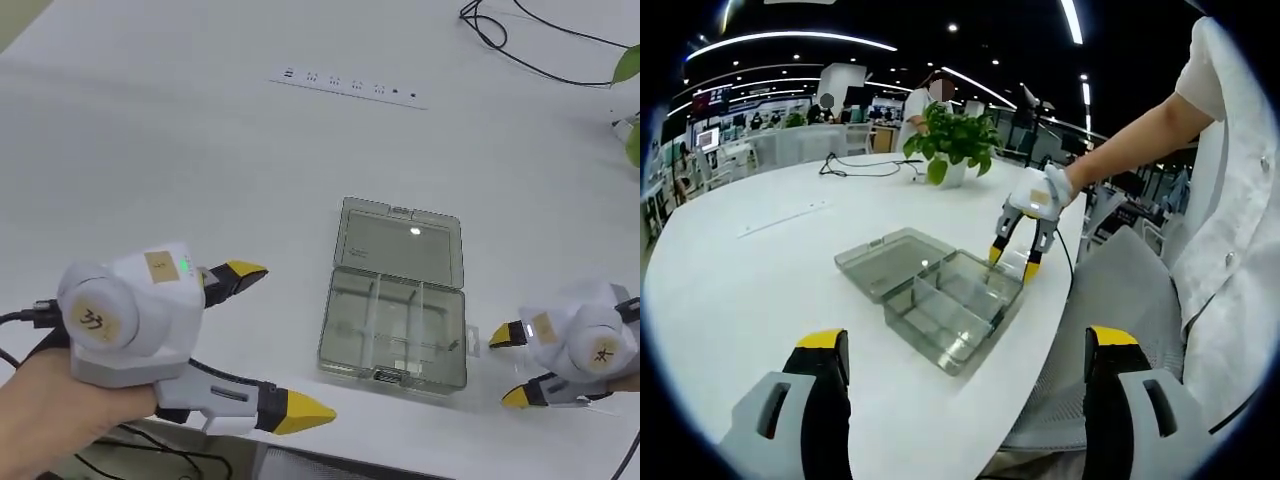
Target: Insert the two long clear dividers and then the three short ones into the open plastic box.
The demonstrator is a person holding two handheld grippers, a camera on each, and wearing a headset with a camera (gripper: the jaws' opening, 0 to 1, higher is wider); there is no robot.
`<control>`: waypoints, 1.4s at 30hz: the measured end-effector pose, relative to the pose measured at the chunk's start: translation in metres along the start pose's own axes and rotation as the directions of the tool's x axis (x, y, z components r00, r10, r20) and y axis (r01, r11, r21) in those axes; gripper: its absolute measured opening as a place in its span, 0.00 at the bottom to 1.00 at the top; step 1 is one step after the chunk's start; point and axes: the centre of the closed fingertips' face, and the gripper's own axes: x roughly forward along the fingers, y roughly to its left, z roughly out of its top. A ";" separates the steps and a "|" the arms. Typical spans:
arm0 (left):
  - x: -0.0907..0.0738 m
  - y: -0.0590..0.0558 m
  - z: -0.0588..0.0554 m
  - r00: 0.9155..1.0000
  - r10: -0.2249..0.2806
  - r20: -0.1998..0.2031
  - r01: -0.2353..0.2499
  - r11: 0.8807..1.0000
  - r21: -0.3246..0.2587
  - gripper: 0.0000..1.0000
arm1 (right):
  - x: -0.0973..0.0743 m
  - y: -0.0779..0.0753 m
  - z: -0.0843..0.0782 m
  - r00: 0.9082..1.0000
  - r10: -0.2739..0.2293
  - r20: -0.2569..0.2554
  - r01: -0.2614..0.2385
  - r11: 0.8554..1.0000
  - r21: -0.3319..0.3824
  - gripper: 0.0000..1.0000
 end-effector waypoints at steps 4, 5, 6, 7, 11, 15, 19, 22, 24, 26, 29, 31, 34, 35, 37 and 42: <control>0.001 0.000 0.000 1.000 -0.004 -0.002 0.004 1.000 0.003 1.00 | 0.000 0.000 0.000 1.000 -0.003 -0.004 0.003 1.000 0.005 0.36; 0.001 0.000 0.000 1.000 -0.005 -0.002 0.005 1.000 0.004 1.00 | -0.001 0.000 -0.001 1.000 -0.005 -0.006 0.005 1.000 0.006 0.34; 0.002 0.000 0.000 1.000 -0.005 -0.003 0.005 1.000 0.005 1.00 | 0.000 0.000 -0.001 1.000 -0.004 -0.006 0.004 1.000 0.006 0.33; 0.002 0.000 0.000 1.000 -0.005 -0.003 0.005 1.000 0.005 1.00 | 0.000 0.000 -0.001 1.000 -0.005 -0.007 0.005 1.000 0.008 0.33; 0.002 0.000 0.000 1.000 -0.007 -0.005 0.007 1.000 0.008 1.00 | 0.000 0.000 -0.001 1.000 -0.009 -0.010 0.009 1.000 0.013 0.33; 0.002 0.000 -0.002 1.000 -0.008 -0.012 0.008 1.000 0.013 1.00 | -0.001 0.001 -0.001 1.000 -0.013 -0.009 0.013 1.000 0.027 0.33; 0.001 0.000 -0.001 1.000 -0.011 -0.012 0.011 1.000 0.015 1.00 | -0.002 0.002 -0.002 1.000 -0.019 -0.009 0.019 0.999 0.046 0.33; 0.000 0.001 0.000 1.000 -0.011 -0.010 0.011 1.000 0.017 1.00 | -0.004 0.005 -0.002 1.000 -0.025 0.002 0.024 0.998 0.065 0.32; 0.000 0.001 0.001 1.000 -0.011 -0.010 0.012 1.000 0.021 1.00 | -0.009 0.005 -0.001 0.999 -0.042 0.006 0.041 0.997 0.072 0.32; 0.000 0.002 0.002 1.000 -0.012 -0.009 0.013 1.000 0.026 1.00 | -0.016 0.004 0.002 0.998 -0.064 0.021 0.062 0.994 0.095 0.32; 0.001 0.001 0.004 1.000 -0.020 -0.007 0.020 0.999 0.033 1.00 | -0.026 0.003 0.006 0.994 -0.096 0.044 0.090 0.989 0.121 0.32; 0.002 0.001 0.004 1.000 -0.025 -0.008 0.025 0.999 0.036 1.00 | -0.030 0.004 0.008 0.993 -0.109 0.049 0.102 0.987 0.128 0.32; 0.002 0.000 0.006 0.999 -0.034 -0.007 0.034 0.998 0.044 1.00 | -0.039 0.004 0.010 0.989 -0.136 0.055 0.127 0.981 0.146 0.32; 0.003 0.000 0.007 0.999 -0.036 -0.006 0.037 0.998 0.047 1.00 | -0.042 0.005 0.011 0.988 -0.143 0.058 0.133 0.980 0.151 0.32; 0.003 0.000 0.008 0.999 -0.039 -0.005 0.039 0.998 0.049 0.99 | -0.050 0.005 0.015 0.984 -0.166 0.069 0.152 0.973 0.175 0.32; 0.005 -0.003 0.020 0.998 -0.060 0.014 0.059 0.997 0.049 0.99 | -0.070 0.006 0.025 0.969 -0.233 0.084 0.211 0.955 0.206 0.32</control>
